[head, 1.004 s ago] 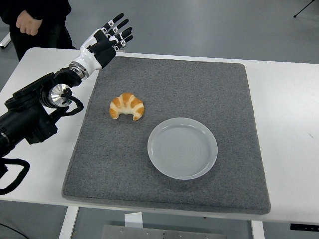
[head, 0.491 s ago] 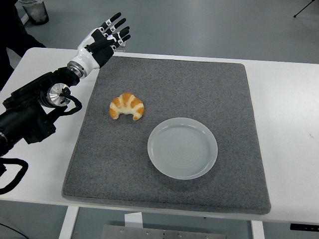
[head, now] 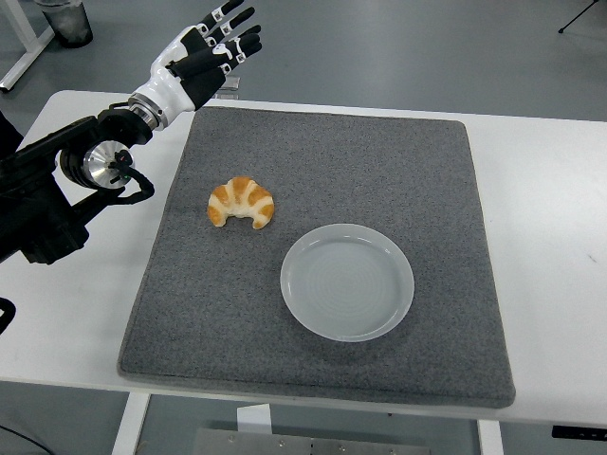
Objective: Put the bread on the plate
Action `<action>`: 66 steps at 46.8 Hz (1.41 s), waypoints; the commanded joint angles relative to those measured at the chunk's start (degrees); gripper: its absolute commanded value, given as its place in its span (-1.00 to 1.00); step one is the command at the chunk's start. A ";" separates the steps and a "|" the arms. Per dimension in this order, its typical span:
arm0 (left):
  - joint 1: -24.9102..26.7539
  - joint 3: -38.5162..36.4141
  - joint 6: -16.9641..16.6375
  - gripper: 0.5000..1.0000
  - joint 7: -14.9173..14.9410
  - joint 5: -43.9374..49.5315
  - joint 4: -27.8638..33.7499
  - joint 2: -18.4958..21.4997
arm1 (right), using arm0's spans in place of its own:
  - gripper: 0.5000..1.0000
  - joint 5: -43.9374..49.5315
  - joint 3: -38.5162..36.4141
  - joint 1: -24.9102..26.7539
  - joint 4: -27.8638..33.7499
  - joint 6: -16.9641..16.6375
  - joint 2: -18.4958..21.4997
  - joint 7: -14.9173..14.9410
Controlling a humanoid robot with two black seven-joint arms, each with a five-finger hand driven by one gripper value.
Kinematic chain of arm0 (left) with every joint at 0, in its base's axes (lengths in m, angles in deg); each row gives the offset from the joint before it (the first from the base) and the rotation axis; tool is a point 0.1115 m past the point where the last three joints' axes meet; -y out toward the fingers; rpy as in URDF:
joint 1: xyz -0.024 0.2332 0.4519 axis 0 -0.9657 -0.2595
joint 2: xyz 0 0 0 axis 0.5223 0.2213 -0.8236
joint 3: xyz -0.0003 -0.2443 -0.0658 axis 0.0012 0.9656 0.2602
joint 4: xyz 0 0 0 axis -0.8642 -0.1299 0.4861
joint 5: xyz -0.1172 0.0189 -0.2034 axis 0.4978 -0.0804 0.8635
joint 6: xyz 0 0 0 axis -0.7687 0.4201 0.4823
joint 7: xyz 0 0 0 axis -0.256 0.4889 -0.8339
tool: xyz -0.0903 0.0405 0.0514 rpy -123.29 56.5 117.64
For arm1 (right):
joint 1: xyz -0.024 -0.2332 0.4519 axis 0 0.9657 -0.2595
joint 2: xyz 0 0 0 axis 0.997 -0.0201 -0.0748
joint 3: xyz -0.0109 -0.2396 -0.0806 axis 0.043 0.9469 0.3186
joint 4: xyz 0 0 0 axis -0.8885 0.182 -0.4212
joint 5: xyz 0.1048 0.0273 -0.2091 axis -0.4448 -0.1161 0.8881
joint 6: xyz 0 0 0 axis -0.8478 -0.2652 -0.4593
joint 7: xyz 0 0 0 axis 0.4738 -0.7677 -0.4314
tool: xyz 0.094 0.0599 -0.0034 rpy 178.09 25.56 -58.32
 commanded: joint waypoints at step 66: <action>31.25 -64.98 -30.23 0.90 0.01 -21.00 21.90 8.53 | 0.81 -0.02 0.00 -0.18 0.08 -0.01 0.00 0.01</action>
